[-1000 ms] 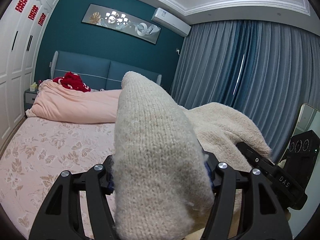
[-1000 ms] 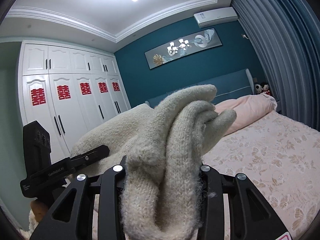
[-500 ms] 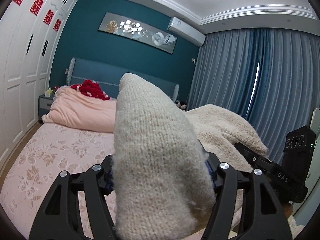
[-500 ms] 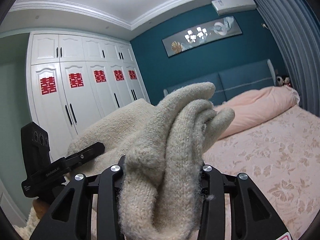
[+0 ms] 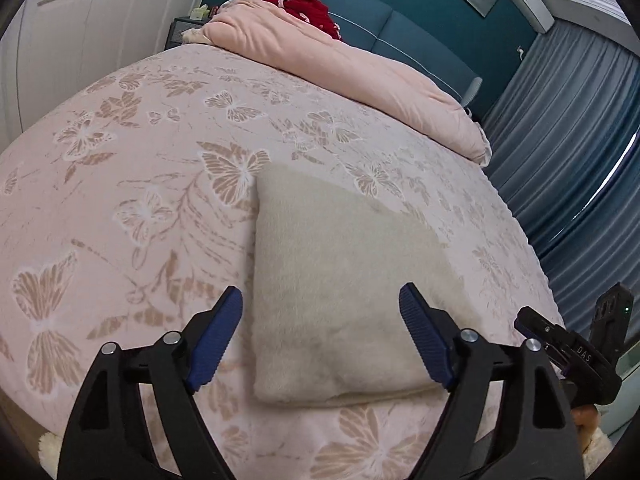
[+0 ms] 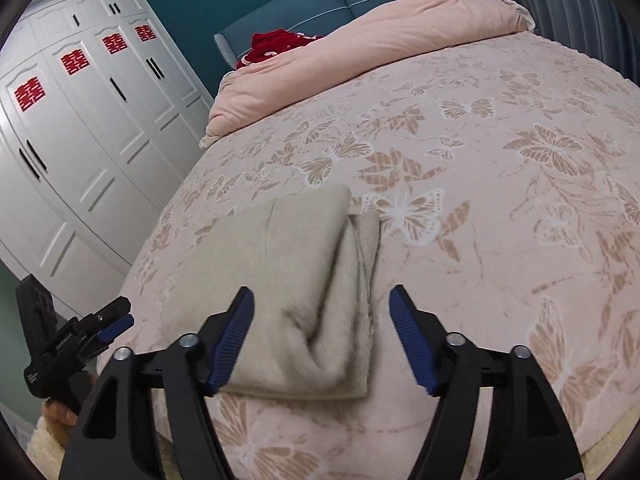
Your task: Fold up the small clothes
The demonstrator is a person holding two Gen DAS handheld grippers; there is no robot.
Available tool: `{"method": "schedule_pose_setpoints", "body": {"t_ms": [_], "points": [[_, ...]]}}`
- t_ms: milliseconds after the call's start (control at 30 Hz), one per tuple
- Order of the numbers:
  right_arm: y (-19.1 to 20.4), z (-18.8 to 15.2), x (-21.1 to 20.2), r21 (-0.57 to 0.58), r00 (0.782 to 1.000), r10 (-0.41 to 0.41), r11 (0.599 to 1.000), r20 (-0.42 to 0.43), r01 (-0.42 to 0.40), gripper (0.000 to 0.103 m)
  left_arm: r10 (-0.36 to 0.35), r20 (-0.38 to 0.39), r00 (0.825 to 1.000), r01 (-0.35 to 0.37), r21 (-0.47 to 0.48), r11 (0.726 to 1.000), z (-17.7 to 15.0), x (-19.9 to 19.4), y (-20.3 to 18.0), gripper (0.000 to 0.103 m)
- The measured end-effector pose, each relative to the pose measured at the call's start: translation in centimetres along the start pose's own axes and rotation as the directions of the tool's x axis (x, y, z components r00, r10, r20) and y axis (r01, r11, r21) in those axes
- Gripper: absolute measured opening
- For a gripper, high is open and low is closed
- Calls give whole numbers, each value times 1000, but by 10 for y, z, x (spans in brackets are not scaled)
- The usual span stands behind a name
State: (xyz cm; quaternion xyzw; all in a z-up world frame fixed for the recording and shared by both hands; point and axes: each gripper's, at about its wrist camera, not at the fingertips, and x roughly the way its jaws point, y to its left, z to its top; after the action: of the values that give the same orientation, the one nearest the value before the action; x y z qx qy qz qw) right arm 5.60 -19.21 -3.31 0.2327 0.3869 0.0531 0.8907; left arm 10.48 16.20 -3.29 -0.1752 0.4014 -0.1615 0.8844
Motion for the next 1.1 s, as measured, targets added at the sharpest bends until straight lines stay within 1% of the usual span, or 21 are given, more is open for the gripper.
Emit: {"method": "schedule_pose_setpoints", "body": {"t_ms": [33, 133, 300, 333, 367, 400, 433, 467, 567, 600, 667, 733, 767, 800, 833, 867, 933, 967, 1033, 1067, 1100], "points": [[1, 7, 10, 8, 1000, 6, 1000, -22, -6, 77, -3, -6, 1000, 3, -11, 1000, 9, 7, 2, 86], [3, 17, 55, 24, 994, -10, 1000, -110, 13, 80, -25, -71, 997, 19, -78, 997, 19, 41, 9, 87], [-9, -3, 124, 137, 955, 29, 990, -294, 12, 80, -44, -223, 974, -1, -200, 980, 4, 92, 29, 87], [-9, -4, 126, 146, 957, 53, 989, -287, -12, 72, -52, -247, 968, -4, -221, 975, -1, 98, 33, 85], [-4, -1, 125, 129, 959, 64, 991, -275, -30, 47, -96, -253, 963, 29, -259, 966, -4, 102, 37, 70], [5, 5, 119, 90, 965, 51, 996, -259, -28, 40, -118, -244, 963, 44, -287, 957, -2, 102, 40, 68], [17, 14, 108, 43, 974, 53, 998, -222, -44, 35, -127, -227, 966, 58, -290, 955, 0, 97, 38, 58], [30, 24, 93, -7, 983, 73, 997, -171, -75, 33, -134, -211, 968, 73, -274, 959, 6, 90, 33, 52], [57, 51, 51, -86, 991, 133, 987, -33, -136, 32, -151, -108, 983, 127, -202, 971, 30, 58, 12, 51], [59, 57, 43, -98, 990, 143, 985, -7, -143, 32, -170, -74, 983, 152, -201, 968, 37, 49, 8, 51], [52, 58, 47, -102, 993, 118, 988, -14, -119, 36, -196, -39, 980, 183, -211, 960, 46, 42, 4, 52], [30, 46, 78, -85, 993, 56, 994, -99, -65, 43, -166, -56, 984, 154, -178, 972, 44, 54, 2, 56], [13, 36, 97, -57, 986, 0, 998, -166, -9, 44, -120, -86, 989, 106, -149, 983, 38, 66, 2, 58], [-3, 25, 109, -34, 971, -85, 996, -221, 79, 43, -56, -130, 990, 41, -115, 992, 31, 81, 2, 57], [-13, 21, 107, 1, 971, -91, 996, -219, 93, 38, 21, -172, 985, -36, -86, 996, 23, 92, 4, 51], [-19, 20, 91, 57, 987, -30, 998, -160, 39, 38, 65, -180, 981, -78, -68, 995, 16, 94, 6, 51], [-9, 25, 58, 47, 997, -11, 999, -76, 15, 35, 44, -110, 993, -52, -68, 996, 12, 73, 5, 51], [2, 27, 44, 15, 999, 13, 1000, -53, -12, 27, 38, -97, 995, -43, -57, 997, 11, 62, 3, 51], [24, 27, 32, -38, 997, 59, 997, -53, -61, 23, 29, -64, 998, -32, -33, 999, 12, 42, -4, 53], [35, 23, 34, -77, 995, 59, 995, -74, -65, 20, 37, -61, 997, -38, -17, 999, 10, 38, -9, 56], [44, 16, 42, -131, 994, 28, 991, -104, -42, 19, 60, -76, 995, -60, 2, 998, 7, 39, -13, 57]]}}
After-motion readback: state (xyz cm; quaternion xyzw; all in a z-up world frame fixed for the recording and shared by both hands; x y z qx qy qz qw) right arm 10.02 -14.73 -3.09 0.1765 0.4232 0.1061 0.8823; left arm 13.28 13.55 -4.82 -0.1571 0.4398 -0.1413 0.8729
